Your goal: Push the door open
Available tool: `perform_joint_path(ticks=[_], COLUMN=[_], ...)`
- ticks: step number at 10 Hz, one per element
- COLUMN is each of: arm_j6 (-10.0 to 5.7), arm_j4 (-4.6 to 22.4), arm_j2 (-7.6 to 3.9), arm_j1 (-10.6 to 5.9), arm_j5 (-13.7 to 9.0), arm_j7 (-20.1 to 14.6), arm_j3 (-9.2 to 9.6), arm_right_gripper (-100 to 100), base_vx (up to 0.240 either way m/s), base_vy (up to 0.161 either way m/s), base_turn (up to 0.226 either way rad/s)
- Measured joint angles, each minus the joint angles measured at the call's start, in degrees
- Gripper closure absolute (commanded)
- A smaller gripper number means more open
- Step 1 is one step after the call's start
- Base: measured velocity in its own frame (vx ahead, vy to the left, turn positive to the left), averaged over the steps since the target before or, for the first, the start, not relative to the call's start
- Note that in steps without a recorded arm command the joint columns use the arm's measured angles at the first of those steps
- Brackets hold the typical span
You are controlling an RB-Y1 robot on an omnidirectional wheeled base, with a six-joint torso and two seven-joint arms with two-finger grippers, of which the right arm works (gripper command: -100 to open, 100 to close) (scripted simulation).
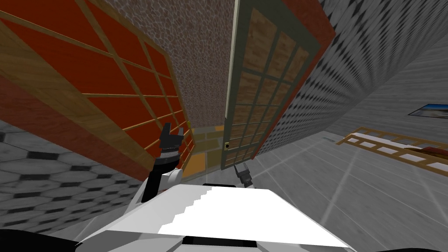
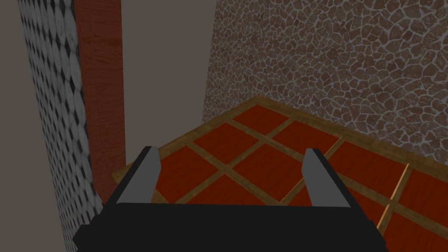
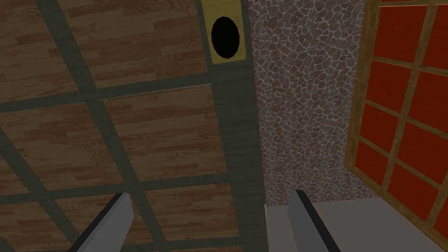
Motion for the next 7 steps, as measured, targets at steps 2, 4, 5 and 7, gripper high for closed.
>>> perform_joint_path(ticks=[2,4,5,7], arm_j6=[-0.95,-1.83,-2.00,-2.50], arm_j4=[2.4,4.5,5.4,7.2], arm_j2=[0.58,1.58,1.99,2.62], arm_j1=[-0.07,0.31,0.19,0.12], arm_j5=[1.3,3.0,3.9,5.2], arm_j7=[2.3,5.0,6.2,8.1], arm_j3=[-0.15,-0.08,-0.07,-0.18], arm_right_gripper=[-100,-100,-100,-100], base_vx=[0.139,0.165,0.175,0.153], base_vy=[0.021,0.009,0.022,0.032], base_turn=[-0.031,-0.043,-0.039,-0.028])
